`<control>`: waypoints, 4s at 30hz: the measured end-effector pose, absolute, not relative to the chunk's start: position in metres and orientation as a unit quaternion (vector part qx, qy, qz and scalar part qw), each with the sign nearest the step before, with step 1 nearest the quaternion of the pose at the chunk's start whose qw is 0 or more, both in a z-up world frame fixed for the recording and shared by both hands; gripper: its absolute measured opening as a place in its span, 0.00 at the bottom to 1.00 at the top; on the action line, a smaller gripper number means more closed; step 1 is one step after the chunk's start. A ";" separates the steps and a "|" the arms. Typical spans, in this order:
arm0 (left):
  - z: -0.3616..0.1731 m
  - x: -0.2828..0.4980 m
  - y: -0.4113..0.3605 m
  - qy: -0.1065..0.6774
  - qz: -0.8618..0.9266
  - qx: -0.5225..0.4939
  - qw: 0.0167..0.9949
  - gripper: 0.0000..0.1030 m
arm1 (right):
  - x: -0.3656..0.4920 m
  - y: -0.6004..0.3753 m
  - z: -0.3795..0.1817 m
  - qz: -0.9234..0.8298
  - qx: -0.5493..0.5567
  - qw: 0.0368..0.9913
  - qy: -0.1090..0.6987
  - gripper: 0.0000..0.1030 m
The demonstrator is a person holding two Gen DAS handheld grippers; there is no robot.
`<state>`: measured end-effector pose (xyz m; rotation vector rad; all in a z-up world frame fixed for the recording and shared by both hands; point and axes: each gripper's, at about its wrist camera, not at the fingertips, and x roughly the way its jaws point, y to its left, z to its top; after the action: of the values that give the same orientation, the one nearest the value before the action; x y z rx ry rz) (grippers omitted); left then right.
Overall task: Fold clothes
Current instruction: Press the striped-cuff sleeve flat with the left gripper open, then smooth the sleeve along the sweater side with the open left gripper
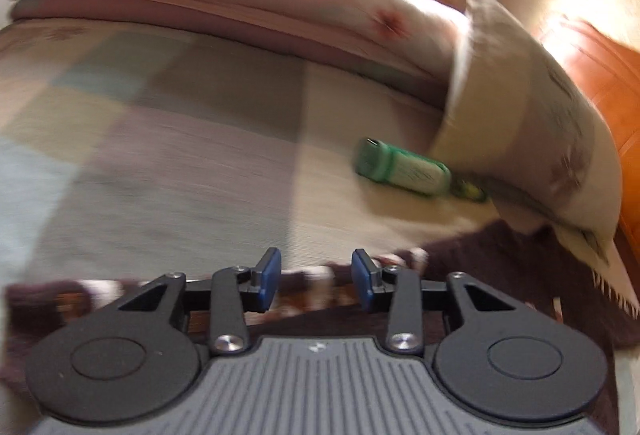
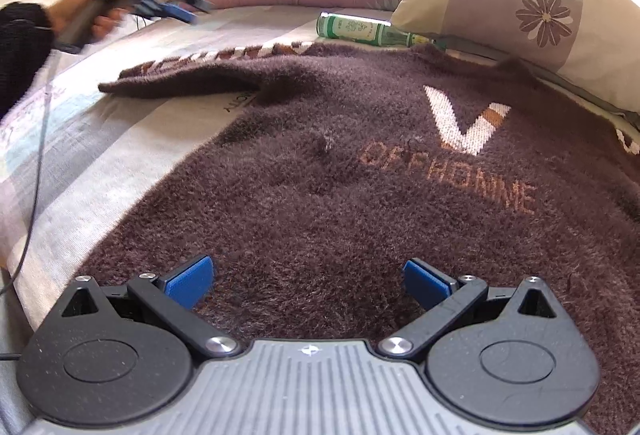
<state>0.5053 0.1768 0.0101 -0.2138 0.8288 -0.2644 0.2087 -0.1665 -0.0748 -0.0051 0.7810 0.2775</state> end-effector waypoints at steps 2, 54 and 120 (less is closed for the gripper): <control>-0.001 0.520 0.146 0.406 -0.139 -0.082 0.900 0.37 | 0.207 -0.168 -0.070 0.138 0.003 0.918 0.373 1.00; -0.063 0.571 0.059 0.417 -0.112 0.122 0.893 0.06 | 0.201 -0.170 -0.065 0.158 0.012 0.916 0.368 1.00; -0.065 0.488 0.024 0.476 -0.204 -0.130 0.846 0.62 | 0.186 -0.177 -0.044 0.166 0.034 0.928 0.333 1.00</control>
<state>0.4883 0.0243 -0.0653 -0.2741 1.0034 -0.4299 0.1862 -0.1773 -0.0438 0.0696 0.6817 0.3404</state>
